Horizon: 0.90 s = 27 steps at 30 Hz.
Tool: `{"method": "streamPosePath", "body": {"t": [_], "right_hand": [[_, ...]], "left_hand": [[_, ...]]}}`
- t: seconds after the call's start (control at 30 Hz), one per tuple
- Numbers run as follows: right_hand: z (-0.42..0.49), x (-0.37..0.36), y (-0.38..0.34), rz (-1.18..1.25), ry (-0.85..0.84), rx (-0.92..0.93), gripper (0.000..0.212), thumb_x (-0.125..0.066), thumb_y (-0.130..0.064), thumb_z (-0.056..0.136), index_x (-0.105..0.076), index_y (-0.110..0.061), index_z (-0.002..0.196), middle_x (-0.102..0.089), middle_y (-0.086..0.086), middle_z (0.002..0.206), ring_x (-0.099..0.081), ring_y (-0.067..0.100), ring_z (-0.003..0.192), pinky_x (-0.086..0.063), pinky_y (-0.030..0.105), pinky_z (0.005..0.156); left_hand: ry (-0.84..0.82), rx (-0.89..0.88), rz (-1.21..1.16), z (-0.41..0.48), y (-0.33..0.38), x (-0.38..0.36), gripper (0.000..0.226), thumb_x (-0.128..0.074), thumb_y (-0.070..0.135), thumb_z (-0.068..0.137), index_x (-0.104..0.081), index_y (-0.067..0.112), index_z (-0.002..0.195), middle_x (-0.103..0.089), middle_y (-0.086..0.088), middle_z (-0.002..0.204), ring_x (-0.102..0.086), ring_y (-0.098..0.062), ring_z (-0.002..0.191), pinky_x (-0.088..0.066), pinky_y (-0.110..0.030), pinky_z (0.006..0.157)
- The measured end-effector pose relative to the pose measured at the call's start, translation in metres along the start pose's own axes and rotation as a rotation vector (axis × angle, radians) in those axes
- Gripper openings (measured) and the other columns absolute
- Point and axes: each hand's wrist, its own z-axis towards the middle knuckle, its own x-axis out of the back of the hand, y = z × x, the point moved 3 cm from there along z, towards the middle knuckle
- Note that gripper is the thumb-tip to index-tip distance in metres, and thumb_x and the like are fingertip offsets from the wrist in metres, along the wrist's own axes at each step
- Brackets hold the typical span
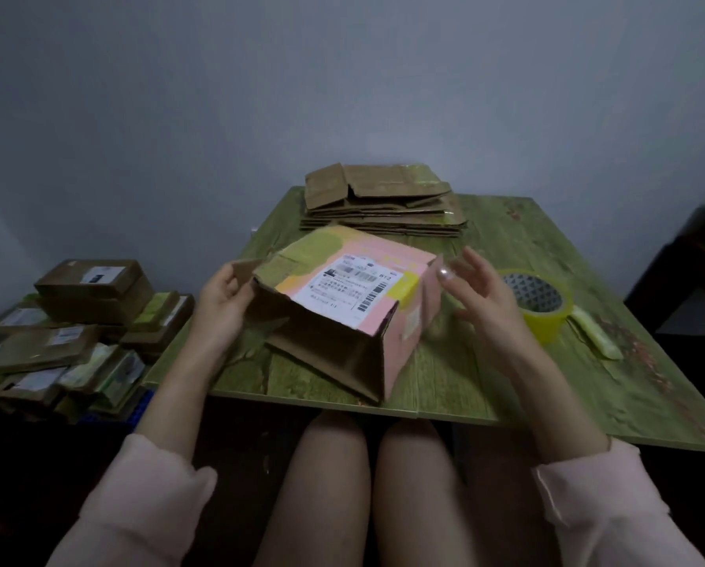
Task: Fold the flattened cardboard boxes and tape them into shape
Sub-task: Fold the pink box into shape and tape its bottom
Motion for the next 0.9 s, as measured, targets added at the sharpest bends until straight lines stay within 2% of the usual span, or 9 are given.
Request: {"method": "streamPosePath", "body": {"t": [0.1,0.17,0.27,0.4,0.47,0.57,0.73,0.8,0.9], "right_hand": [[0.004,-0.009,-0.001,0.033,-0.110,-0.026,0.092,-0.073,-0.040,0.066,-0.034,-0.016,0.145,-0.054,-0.001,0.132,-0.054,0.008,0.117,-0.046,0.027,0.097],[0.004,-0.014,-0.003,0.034,-0.057,0.005,0.080,-0.077,-0.037,0.061,-0.051,-0.012,0.132,-0.064,0.003,0.121,-0.063,0.012,0.106,-0.053,0.027,0.089],[-0.001,-0.020,-0.005,0.040,0.153,0.050,0.066,-0.085,-0.029,0.058,-0.060,-0.013,0.117,-0.069,0.000,0.105,-0.066,0.010,0.095,-0.055,0.026,0.081],[-0.023,-0.046,-0.003,0.070,0.329,0.135,0.052,-0.079,-0.010,0.073,-0.056,-0.015,0.119,-0.069,-0.002,0.094,-0.066,0.000,0.081,-0.054,0.019,0.074],[-0.034,-0.065,-0.001,0.161,0.204,0.123,0.053,-0.069,0.004,0.080,-0.050,-0.010,0.128,-0.069,0.001,0.090,-0.066,-0.001,0.077,-0.053,0.015,0.071],[-0.044,-0.079,-0.002,0.238,-0.074,0.090,0.065,-0.055,0.018,0.083,-0.038,-0.011,0.139,-0.068,0.000,0.094,-0.067,-0.002,0.079,-0.052,0.014,0.074],[-0.063,-0.082,-0.013,0.088,-0.514,0.100,0.064,-0.040,0.017,0.081,-0.044,-0.023,0.130,-0.072,0.006,0.102,-0.067,0.020,0.099,-0.051,0.037,0.082],[-0.063,-0.077,-0.020,0.017,-0.424,0.174,0.053,-0.040,0.016,0.081,-0.058,-0.024,0.110,-0.075,-0.002,0.082,-0.069,0.013,0.084,-0.054,0.035,0.079],[-0.048,-0.047,-0.030,0.075,0.009,0.265,0.044,-0.039,0.019,0.084,-0.068,-0.013,0.078,-0.068,-0.005,0.059,-0.065,0.006,0.062,-0.054,0.021,0.068]], "left_hand": [[-0.096,0.116,0.108,0.007,-0.009,0.000,0.041,-0.051,0.002,0.094,-0.046,0.015,0.132,-0.056,-0.008,0.130,-0.054,-0.018,0.118,-0.043,-0.036,0.103],[0.132,0.149,0.193,0.004,-0.008,0.009,0.052,-0.049,-0.002,0.092,-0.037,0.012,0.141,-0.047,-0.008,0.141,-0.045,-0.019,0.128,-0.036,-0.036,0.108],[0.439,0.023,0.292,-0.025,0.019,0.019,0.044,-0.045,-0.003,0.090,-0.046,0.011,0.132,-0.052,-0.003,0.132,-0.049,-0.015,0.121,-0.038,-0.028,0.099],[0.277,-0.175,0.397,-0.060,0.049,-0.013,0.023,-0.053,0.009,0.091,-0.054,0.014,0.113,-0.057,0.004,0.111,-0.053,-0.007,0.093,-0.033,-0.003,0.071],[0.172,-0.129,0.460,-0.069,0.045,-0.033,0.021,-0.055,0.020,0.092,-0.053,0.015,0.112,-0.054,0.004,0.109,-0.054,-0.008,0.092,-0.035,-0.007,0.070],[0.048,-0.048,0.470,-0.074,0.029,-0.051,0.053,-0.056,0.032,0.090,-0.041,0.007,0.134,-0.041,-0.006,0.133,-0.045,-0.020,0.123,-0.035,-0.028,0.101],[0.027,-0.042,0.383,-0.062,0.024,-0.048,0.100,-0.067,0.059,0.071,-0.021,0.016,0.148,-0.029,-0.002,0.152,-0.031,-0.018,0.138,-0.028,-0.038,0.113],[0.057,-0.058,0.439,-0.056,0.024,-0.046,0.102,-0.072,0.047,0.071,-0.015,0.017,0.149,-0.030,-0.002,0.152,-0.030,-0.019,0.139,-0.028,-0.038,0.112],[0.105,-0.124,0.496,-0.052,0.022,-0.043,0.087,-0.068,0.024,0.078,-0.018,0.016,0.149,-0.034,-0.004,0.150,-0.032,-0.023,0.137,-0.029,-0.034,0.107]]}}
